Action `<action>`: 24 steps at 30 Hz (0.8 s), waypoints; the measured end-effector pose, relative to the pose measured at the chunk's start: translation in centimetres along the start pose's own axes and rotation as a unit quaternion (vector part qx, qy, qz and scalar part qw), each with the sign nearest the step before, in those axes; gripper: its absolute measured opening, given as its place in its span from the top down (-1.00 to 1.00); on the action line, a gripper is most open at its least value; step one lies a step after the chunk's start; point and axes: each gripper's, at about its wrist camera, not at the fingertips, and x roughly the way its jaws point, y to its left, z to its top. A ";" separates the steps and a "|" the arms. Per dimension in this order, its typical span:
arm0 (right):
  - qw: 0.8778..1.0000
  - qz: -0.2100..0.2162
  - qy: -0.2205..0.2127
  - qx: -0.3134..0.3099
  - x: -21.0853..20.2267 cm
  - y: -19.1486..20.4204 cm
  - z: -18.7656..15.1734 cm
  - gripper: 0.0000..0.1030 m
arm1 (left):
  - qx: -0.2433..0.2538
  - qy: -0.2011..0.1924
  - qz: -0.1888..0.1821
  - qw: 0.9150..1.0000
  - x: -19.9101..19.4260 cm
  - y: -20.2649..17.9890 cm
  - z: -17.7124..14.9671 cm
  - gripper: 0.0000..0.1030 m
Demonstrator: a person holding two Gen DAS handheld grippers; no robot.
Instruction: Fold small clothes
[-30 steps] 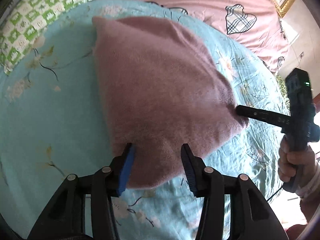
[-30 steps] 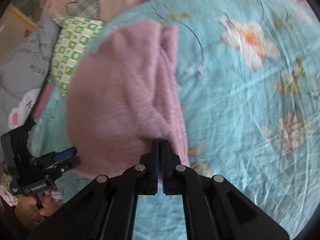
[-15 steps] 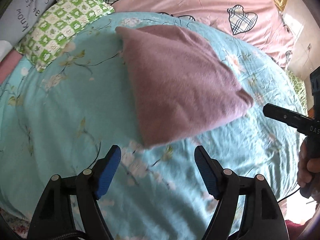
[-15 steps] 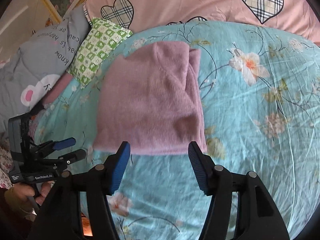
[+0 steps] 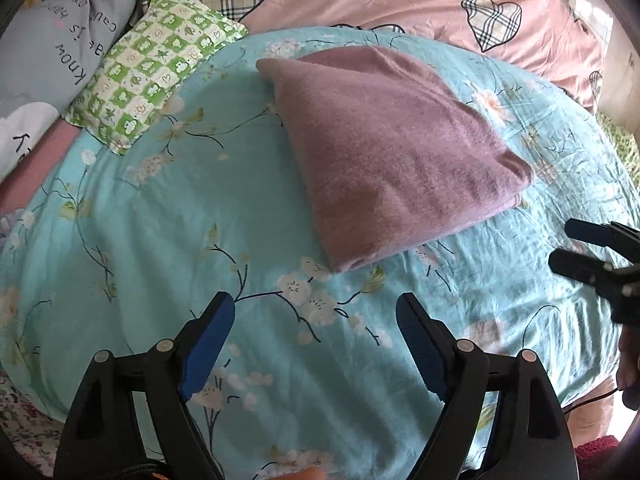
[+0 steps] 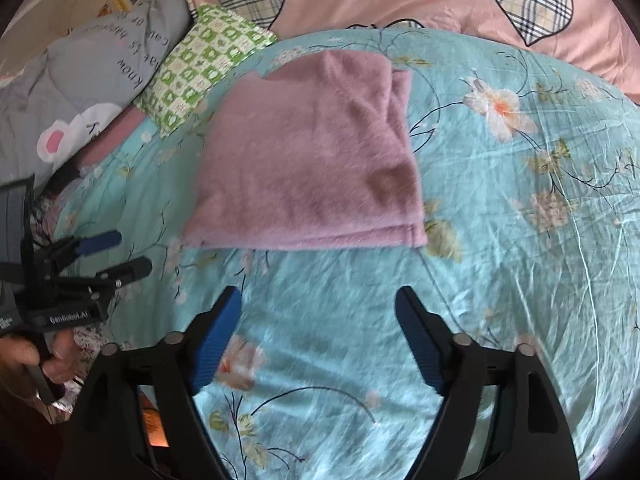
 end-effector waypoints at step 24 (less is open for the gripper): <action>0.998 -0.026 -0.002 -0.049 0.8 2.1 5.3 -0.86 | -0.041 -0.006 0.004 0.999 -1.1 1.9 5.0 -0.76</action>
